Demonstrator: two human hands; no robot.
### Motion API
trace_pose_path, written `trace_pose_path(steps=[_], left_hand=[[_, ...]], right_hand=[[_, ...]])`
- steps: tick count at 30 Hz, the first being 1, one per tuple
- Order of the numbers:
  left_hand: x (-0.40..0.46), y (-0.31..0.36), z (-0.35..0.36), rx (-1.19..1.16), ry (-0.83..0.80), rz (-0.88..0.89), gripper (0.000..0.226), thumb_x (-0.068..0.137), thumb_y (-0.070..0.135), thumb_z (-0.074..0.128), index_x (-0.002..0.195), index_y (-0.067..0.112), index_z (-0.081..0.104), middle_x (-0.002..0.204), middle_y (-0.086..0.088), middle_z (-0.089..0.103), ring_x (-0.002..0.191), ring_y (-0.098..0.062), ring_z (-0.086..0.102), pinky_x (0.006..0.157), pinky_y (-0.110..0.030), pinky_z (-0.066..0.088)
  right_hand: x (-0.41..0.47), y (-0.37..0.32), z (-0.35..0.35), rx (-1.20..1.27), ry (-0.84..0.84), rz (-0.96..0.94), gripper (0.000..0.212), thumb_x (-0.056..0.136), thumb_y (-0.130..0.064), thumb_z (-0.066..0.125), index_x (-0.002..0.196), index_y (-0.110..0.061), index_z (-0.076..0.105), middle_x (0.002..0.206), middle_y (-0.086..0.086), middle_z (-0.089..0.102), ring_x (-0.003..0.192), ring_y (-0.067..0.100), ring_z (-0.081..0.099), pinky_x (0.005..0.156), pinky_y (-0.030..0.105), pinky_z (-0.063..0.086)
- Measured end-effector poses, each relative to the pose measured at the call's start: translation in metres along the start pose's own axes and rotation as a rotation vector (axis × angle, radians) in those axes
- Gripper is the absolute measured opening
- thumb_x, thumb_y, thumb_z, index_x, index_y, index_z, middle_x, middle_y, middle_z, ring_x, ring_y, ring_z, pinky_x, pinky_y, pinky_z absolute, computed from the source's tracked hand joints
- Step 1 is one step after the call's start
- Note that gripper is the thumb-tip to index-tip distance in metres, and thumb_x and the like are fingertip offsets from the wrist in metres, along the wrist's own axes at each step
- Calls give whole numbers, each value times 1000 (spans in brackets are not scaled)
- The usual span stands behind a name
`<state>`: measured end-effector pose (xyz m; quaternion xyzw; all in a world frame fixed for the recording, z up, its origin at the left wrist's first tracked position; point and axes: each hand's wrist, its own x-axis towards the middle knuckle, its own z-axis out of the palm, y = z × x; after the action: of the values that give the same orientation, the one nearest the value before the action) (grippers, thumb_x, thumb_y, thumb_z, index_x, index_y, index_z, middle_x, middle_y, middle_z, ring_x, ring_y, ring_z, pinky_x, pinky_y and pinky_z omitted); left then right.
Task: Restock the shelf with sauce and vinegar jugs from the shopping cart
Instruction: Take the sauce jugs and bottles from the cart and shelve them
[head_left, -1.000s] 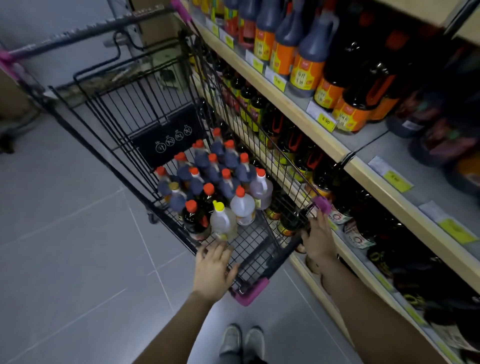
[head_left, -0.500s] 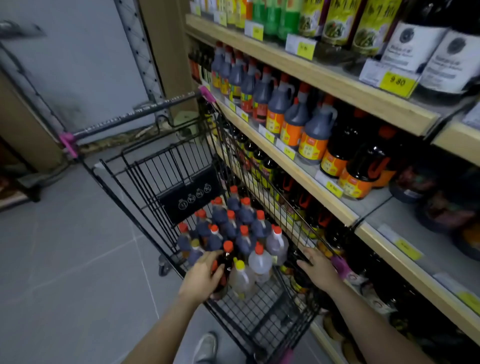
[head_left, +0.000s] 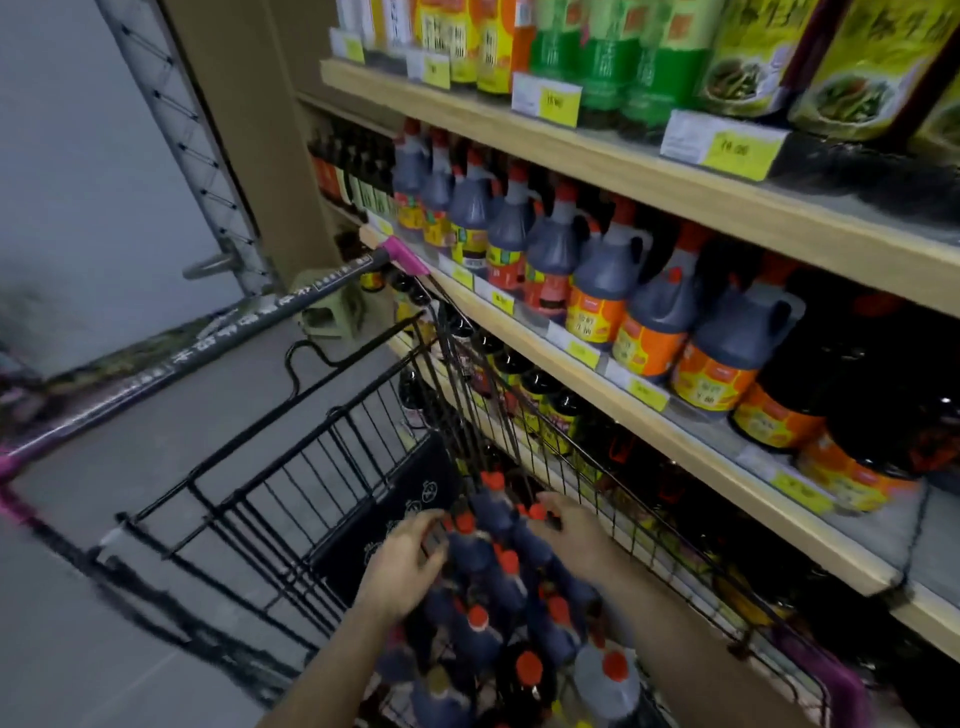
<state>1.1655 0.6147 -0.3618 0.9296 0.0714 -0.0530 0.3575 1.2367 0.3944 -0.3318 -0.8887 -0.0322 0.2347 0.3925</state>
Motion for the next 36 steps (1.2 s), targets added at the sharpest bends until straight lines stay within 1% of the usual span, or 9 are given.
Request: trace_pose_path(steps=[4,10,12,16,20,24,27,29,36], left_hand=[[41,-31,22,-51,-54,8,43,93,30,50,135,24,43,134,5,48,121,-12,49,97,-25,43],[83,-71,73,-98,-110,22,41,91,23,56,131,21,49,126,13,47,116,1,43,89,-6,31],[89,-82,85,-82,-113,33,41,91,26,58,131,22,50,126,9,51,119,-5,46,91,-10,32],[97,-89,89,-94,-78,32,39,87,29,62,125,22,56,121,5,58,114,-9,50,92,-13,35],[100,-88,85,-111,-84,46,47,80,34,70,124,22,56,112,13,53,103,-1,48,84,-4,31],[98,-84,75,-149,-103,24,54,76,34,75,125,21,55,111,16,51,103,2,49,79,8,28],[94,-75,63,-187,-93,-7,59,73,36,76,126,23,53,110,13,55,102,0,53,80,3,33],[92,-64,52,-218,-82,-26,65,72,35,78,129,22,51,112,13,55,104,0,52,85,-6,37],[83,-2,13,-337,-128,16,92,61,28,87,138,19,37,126,12,45,120,-3,42,99,-19,36]], right_hand=[[53,8,27,-35,4,50,47,91,-22,59,133,-6,47,135,13,53,124,26,51,104,33,40],[122,44,71,-377,55,60,41,94,-36,48,132,-20,49,123,8,62,113,26,58,85,32,47],[134,48,82,-532,97,60,36,94,-37,46,126,-22,53,114,7,66,107,25,61,81,33,48],[148,49,99,-659,170,176,24,93,-31,48,106,-18,64,106,6,69,111,25,55,96,39,37],[150,50,105,-734,246,184,25,92,-16,44,104,-23,63,101,3,70,110,23,56,104,40,28],[141,51,99,-588,327,38,29,98,-29,37,113,-23,60,100,5,70,107,24,59,105,37,27],[121,42,84,-377,342,-43,29,98,-31,40,117,-20,59,96,9,71,90,29,65,71,33,45],[108,31,70,-297,374,-137,29,97,-30,44,117,-16,61,91,10,72,83,29,67,62,34,47],[51,-43,-21,-32,408,-367,19,88,-17,58,91,-3,71,83,11,72,79,21,66,66,24,41]])
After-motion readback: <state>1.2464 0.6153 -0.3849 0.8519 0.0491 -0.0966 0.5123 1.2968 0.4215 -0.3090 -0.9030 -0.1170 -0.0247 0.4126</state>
